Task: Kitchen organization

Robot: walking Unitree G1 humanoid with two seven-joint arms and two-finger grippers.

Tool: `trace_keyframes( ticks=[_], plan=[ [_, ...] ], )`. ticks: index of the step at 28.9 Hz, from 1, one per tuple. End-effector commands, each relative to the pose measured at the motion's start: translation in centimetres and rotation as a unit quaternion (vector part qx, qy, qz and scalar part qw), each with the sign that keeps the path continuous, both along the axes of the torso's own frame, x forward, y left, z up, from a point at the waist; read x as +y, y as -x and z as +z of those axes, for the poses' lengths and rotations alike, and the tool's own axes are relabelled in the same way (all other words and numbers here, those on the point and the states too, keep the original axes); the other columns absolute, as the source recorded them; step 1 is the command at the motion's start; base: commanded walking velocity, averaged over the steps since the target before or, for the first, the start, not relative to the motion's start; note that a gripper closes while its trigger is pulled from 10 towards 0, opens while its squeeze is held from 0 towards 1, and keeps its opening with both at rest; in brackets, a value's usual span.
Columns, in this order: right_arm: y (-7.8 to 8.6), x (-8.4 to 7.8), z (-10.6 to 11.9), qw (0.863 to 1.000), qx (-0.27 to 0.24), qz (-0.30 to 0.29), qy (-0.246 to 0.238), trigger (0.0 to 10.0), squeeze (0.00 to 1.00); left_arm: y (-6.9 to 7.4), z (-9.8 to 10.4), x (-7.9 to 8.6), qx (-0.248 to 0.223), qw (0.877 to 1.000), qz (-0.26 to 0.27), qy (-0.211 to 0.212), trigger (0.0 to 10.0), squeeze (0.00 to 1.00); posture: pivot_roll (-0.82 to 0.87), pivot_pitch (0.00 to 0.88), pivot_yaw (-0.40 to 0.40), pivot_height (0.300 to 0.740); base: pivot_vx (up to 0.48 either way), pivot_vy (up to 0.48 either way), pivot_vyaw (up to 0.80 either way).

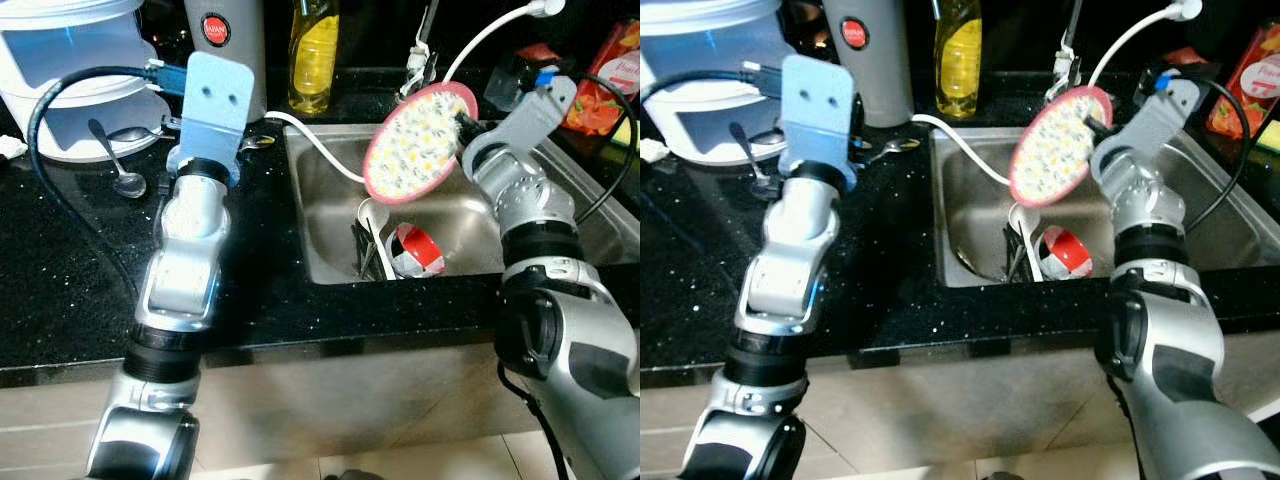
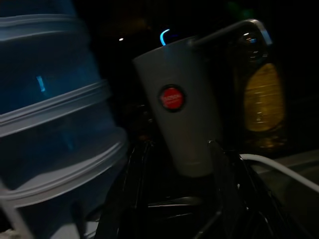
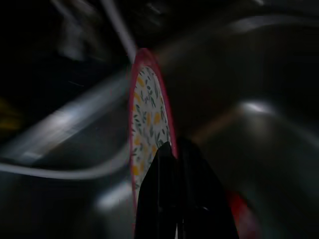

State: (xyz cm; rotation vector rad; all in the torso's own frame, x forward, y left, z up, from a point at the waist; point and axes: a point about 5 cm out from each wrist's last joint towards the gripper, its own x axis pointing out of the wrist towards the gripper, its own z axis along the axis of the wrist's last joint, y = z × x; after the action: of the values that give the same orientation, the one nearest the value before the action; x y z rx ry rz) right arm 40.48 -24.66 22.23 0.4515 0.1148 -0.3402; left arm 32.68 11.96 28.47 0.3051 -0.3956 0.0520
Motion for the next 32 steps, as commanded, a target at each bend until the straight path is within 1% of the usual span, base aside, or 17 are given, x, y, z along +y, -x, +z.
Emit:
trace_keyframes(
  ticks=[1, 4, 6, 7, 13, 14, 15, 16, 17, 18, 19, 22, 24, 25, 27, 30, 32],
  plan=[
    [0.1, 0.2, -0.8, 1.000, 0.017, 0.001, 0.024, 10.0, 0.00, 0.1, 0.2, 0.2, -0.002, 1.000, 0.006, -0.012, 10.0, 0.00, 0.13, 0.000, -0.049, 0.740, 0.000, 0.000, 0.00],
    [-0.1, 2.2, -2.8, 0.992, 0.057, 0.049, 0.097, 10.0, 0.00, 0.3, -0.2, 0.4, 0.005, 1.000, 0.007, -0.012, 10.0, 0.00, 0.12, 0.000, -0.045, 0.740, 0.000, 0.000, 0.00],
    [-0.1, 2.5, -3.2, 0.991, 0.060, 0.056, 0.101, 10.0, 0.00, 0.4, -0.4, 0.4, 0.008, 1.000, 0.007, -0.013, 10.0, 0.00, 0.12, 0.000, -0.045, 0.740, 0.000, 0.000, 0.00],
    [-0.1, 3.1, -3.6, 0.992, 0.064, 0.072, 0.088, 10.0, 1.00, 0.4, -0.5, 0.3, 0.010, 1.000, 0.007, -0.013, 10.0, 0.00, 0.13, 0.000, -0.044, 0.740, 0.000, 0.000, 0.00],
    [-0.2, 3.7, -3.8, 0.992, 0.054, 0.075, 0.086, 10.0, 1.00, 0.4, -0.4, 0.2, 0.009, 1.000, 0.007, -0.013, 10.0, 0.00, 0.13, 0.000, -0.043, 0.740, 0.000, 0.000, 0.00],
    [-0.4, 3.8, -2.8, 0.993, 0.023, 0.069, 0.091, 10.0, 0.65, 0.4, -0.4, 0.2, 0.009, 1.000, 0.005, -0.013, 10.0, 0.00, 0.13, 0.000, -0.039, 0.740, 0.000, 0.000, 0.00],
    [-0.7, 3.8, -1.0, 0.993, -0.034, 0.056, 0.102, 10.0, 0.00, 0.4, -0.3, 0.1, 0.010, 1.000, 0.002, -0.015, 10.0, 0.00, 0.13, 0.000, -0.036, 0.740, 0.000, 0.000, 0.00],
    [-0.7, 3.8, -1.0, 0.993, -0.034, 0.056, 0.102, 10.0, 0.00, 0.4, -0.3, 0.1, 0.010, 1.000, 0.002, -0.015, 10.0, 0.00, 0.13, 0.000, -0.036, 0.740, 0.000, 0.000, 0.00],
    [-0.6, 3.9, 0.2, 0.986, -0.069, 0.048, 0.143, 10.0, 0.00, 0.4, -0.6, 0.0, 0.013, 1.000, 0.000, -0.017, 10.0, 0.00, 0.12, 0.000, -0.033, 0.740, 0.000, 0.000, 0.00],
    [-0.5, 4.7, 1.7, 0.967, -0.117, 0.054, 0.218, 10.0, 0.00, 0.5, -1.1, -0.2, 0.021, 1.000, -0.003, -0.020, 10.0, 0.00, 0.12, 0.000, -0.026, 0.740, 0.000, 0.000, 0.00],
    [-0.5, 4.7, 1.7, 0.967, -0.117, 0.054, 0.218, 10.0, 0.00, 0.5, -1.1, -0.2, 0.021, 1.000, -0.003, -0.020, 10.0, 0.00, 0.12, 0.000, -0.026, 0.740, 0.000, 0.000, 0.00],
    [0.6, 7.4, 3.2, 0.926, -0.208, 0.093, 0.300, 10.0, 0.00, 0.8, -1.9, -1.0, 0.039, 0.999, -0.026, -0.024, 10.0, 0.00, 0.11, 0.000, -0.019, 0.740, 0.000, 0.000, 0.00],
    [1.1, 7.9, 3.6, 0.920, -0.235, 0.095, 0.298, 10.0, 0.00, 0.9, -2.0, -1.1, 0.043, 0.998, -0.031, -0.022, 10.0, 0.00, 0.11, 0.000, -0.017, 0.740, 0.000, 0.000, 0.00],
    [2.1, 8.0, 5.0, 0.925, -0.289, 0.062, 0.237, 10.0, 0.00, 1.1, -1.9, -1.0, 0.038, 0.999, -0.031, -0.005, 10.0, 0.00, 0.09, 0.000, 0.001, 0.740, 0.000, 0.000, 0.00],
    [2.8, 7.9, 6.3, 0.918, -0.321, 0.029, 0.231, 10.0, 0.00, 1.0, -2.1, -0.7, 0.037, 0.999, -0.018, -0.002, 10.0, 0.00, 0.08, 0.000, 0.012, 0.740, 0.000, 0.000, 0.00],
    [3.2, 8.4, 6.4, 0.909, -0.330, 0.036, 0.251, 10.0, 0.00, 0.9, -2.4, -0.8, 0.040, 0.999, -0.021, -0.003, 10.0, 0.00, 0.08, 0.000, 0.032, 0.740, 0.000, 0.000, 0.00],
    [3.2, 8.9, 6.0, 0.920, -0.320, 0.062, 0.217, 10.0, 0.00, 0.8, -1.9, -0.9, 0.037, 0.999, -0.031, 0.011, 10.0, 0.00, 0.08, 0.000, 0.039, 0.740, 0.000, 0.000, 0.00]
  ],
)
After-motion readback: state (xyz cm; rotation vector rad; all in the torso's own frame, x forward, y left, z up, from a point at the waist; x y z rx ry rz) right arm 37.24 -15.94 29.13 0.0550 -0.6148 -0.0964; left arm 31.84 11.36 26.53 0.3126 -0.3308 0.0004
